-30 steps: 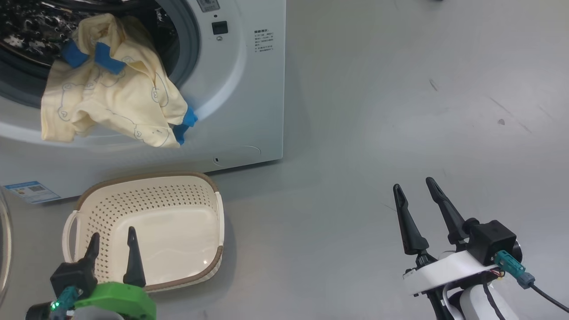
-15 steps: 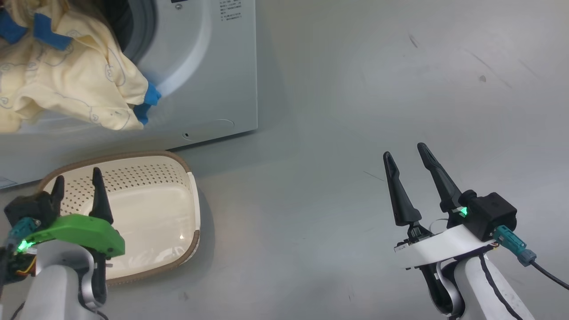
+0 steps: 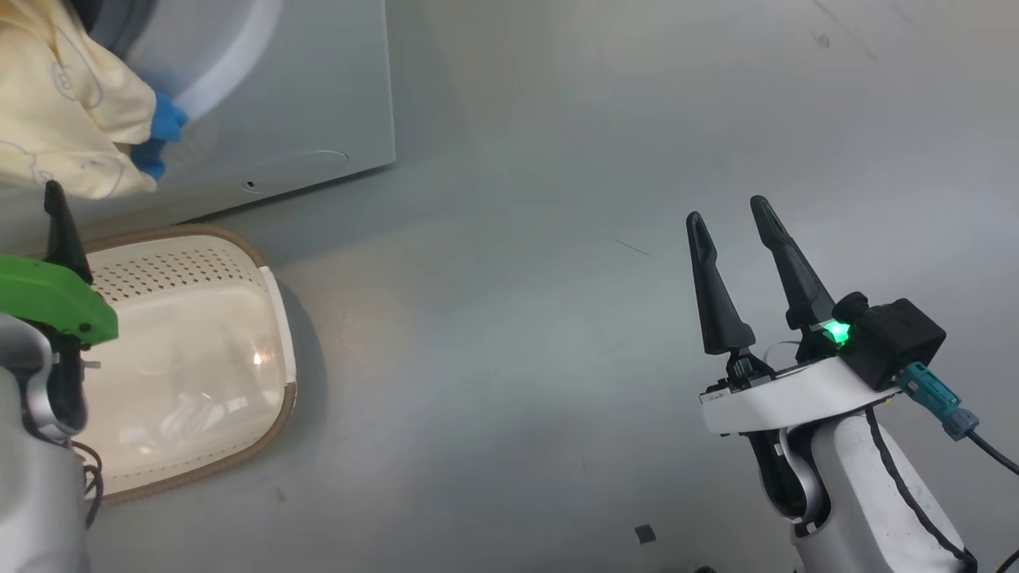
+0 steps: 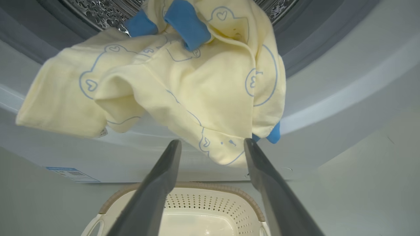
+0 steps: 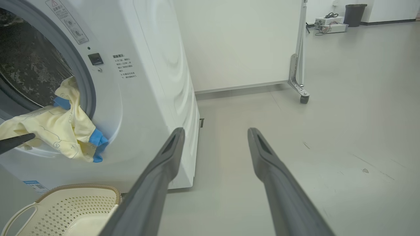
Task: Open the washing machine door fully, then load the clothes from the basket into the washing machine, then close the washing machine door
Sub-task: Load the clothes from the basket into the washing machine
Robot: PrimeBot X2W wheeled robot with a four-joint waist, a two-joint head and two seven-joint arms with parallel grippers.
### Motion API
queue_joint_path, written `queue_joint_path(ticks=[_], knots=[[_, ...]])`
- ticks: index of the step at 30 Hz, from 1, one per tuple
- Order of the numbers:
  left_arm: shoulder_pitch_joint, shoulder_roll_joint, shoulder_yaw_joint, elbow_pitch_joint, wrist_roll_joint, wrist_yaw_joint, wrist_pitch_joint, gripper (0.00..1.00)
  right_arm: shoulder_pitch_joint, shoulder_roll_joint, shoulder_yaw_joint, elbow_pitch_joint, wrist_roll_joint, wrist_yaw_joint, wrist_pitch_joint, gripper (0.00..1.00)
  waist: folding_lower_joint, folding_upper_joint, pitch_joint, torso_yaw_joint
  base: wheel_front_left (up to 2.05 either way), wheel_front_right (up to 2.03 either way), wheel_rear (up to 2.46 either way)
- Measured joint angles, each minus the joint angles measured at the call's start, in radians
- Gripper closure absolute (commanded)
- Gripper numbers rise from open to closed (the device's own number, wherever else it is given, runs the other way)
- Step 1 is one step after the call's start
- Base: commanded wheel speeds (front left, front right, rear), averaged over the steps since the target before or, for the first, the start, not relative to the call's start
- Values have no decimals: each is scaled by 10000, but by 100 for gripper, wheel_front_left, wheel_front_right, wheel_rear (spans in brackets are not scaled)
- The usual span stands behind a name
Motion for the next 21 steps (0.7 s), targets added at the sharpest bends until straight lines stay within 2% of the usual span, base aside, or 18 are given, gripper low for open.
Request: queue_joint_path(ticks=[10,18,19,20,21], knots=[[-1078,805,313,963,48,211,631,0,-436,109,52,-27,190,-2,0,0,1,0,895,-591,0,0,0],[-1828,1160,579,1415,84,313,811,0,-593,138,54,63,257,0,0,0,1,0,1197,-886,0,0,0],[-1914,1168,583,1438,84,313,823,24,-593,138,46,73,257,0,0,0,1,0,1209,-899,0,0,0],[-1991,1191,570,1452,86,313,874,77,-593,140,42,84,257,0,-2,0,1,0,1217,-907,0,0,0],[-2052,1216,556,1467,86,313,915,100,-593,142,36,104,259,0,0,0,1,0,1222,-911,0,0,0]])
